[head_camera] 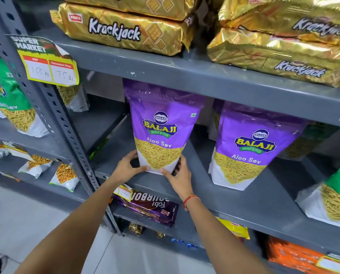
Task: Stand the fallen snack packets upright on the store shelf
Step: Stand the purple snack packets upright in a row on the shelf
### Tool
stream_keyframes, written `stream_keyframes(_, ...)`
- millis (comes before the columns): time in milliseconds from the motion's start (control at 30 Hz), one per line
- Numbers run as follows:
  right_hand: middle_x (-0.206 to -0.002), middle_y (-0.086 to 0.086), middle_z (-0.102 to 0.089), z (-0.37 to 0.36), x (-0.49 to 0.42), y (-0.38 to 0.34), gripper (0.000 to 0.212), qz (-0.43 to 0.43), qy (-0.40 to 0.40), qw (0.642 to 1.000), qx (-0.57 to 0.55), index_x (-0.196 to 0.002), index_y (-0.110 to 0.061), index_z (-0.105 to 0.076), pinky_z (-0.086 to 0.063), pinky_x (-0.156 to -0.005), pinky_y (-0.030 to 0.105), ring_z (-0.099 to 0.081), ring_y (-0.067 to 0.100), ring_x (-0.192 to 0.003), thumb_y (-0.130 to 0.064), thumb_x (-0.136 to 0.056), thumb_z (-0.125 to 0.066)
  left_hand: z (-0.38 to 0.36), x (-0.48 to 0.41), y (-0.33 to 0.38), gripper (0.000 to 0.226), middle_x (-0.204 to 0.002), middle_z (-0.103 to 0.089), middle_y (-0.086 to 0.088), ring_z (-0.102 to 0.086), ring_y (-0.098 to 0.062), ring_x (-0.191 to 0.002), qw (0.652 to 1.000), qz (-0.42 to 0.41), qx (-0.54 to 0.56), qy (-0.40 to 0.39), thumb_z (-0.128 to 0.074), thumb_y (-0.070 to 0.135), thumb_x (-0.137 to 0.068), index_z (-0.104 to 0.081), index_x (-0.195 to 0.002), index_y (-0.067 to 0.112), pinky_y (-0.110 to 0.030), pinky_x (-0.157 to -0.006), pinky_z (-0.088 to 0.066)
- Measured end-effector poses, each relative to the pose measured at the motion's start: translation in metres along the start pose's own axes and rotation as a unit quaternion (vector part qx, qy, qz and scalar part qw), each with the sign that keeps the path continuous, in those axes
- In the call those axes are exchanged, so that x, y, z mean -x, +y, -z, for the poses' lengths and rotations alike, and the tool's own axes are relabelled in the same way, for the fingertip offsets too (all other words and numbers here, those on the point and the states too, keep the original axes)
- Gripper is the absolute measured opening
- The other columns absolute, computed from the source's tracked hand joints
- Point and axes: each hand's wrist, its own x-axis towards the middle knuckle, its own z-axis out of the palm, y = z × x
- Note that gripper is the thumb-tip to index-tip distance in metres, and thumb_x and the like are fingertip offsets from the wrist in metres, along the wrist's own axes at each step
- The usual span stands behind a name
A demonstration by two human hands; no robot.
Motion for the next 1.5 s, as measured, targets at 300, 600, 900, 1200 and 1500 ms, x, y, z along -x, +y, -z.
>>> stream_keyframes(300, -0.118, 0.005, -0.064, -0.029, -0.006, -0.012, 0.065, -0.003, 0.017, 0.999, 0.044, -0.112, -0.023, -0.045, -0.054, -0.09, 0.039, -0.061, 0.021, -0.11, -0.033, -0.063, -0.087, 0.027, -0.005, -0.02, 0.086, -0.13, -0.058, 0.004, -0.052, -0.013, -0.121, 0.999, 0.006, 0.037, -0.009, -0.074, 0.054, -0.055, -0.044, -0.131, 0.029, -0.04, -0.103, -0.042)
stream_keyframes(600, -0.119, 0.006, -0.065, -0.035, -0.004, -0.015, 0.064, 0.003, 0.024, 0.999, 0.044, -0.117, -0.016, -0.045, -0.052, -0.083, 0.028, -0.06, 0.02, -0.107, -0.025, -0.068, -0.085, 0.015, 0.007, -0.023, 0.067, -0.126, -0.062, 0.008, -0.053, -0.011, -0.119, 0.999, -0.023, 0.04, 0.016, -0.066, 0.052, -0.066, -0.049, -0.128, 0.032, -0.039, -0.103, -0.042)
stream_keyframes(900, -0.127, 0.009, -0.061, -0.013, 0.001, -0.015, 0.075, 0.009, -0.018, 0.999, 0.041, -0.126, -0.013, -0.045, -0.05, -0.095, 0.036, -0.058, 0.023, -0.115, -0.022, -0.065, -0.087, -0.01, 0.025, -0.011, 0.054, -0.115, -0.06, -0.001, -0.056, -0.016, -0.102, 0.99, -0.023, 0.041, 0.132, -0.069, 0.032, -0.074, -0.052, -0.122, 0.015, -0.035, -0.086, -0.046)
stream_keyframes(1200, -0.086, -0.005, -0.054, 0.117, 0.07, 0.029, 0.034, 0.033, 0.29, 0.956, 0.03, -0.088, -0.025, -0.053, -0.048, -0.084, 0.047, -0.057, 0.031, -0.089, -0.026, -0.069, -0.081, -0.133, 0.044, 0.053, 0.011, -0.071, -0.051, 0.001, -0.053, -0.002, -0.063, 0.977, -0.176, 0.014, 0.118, -0.066, 0.017, -0.079, -0.058, -0.086, 0.015, -0.01, -0.059, -0.04)
stream_keyframes(1500, -0.13, -0.003, -0.057, 0.228, 0.017, 0.044, 0.093, -0.101, 0.07, 0.992, -0.022, -0.136, -0.022, -0.038, -0.043, -0.106, 0.044, -0.051, 0.022, -0.127, -0.023, -0.06, -0.091, -0.201, 0.003, 0.089, 0.079, -0.126, -0.054, -0.005, -0.053, -0.022, -0.118, 0.988, -0.032, 0.031, -0.145, -0.081, 0.012, -0.064, -0.04, -0.132, 0.011, -0.029, -0.092, -0.044)
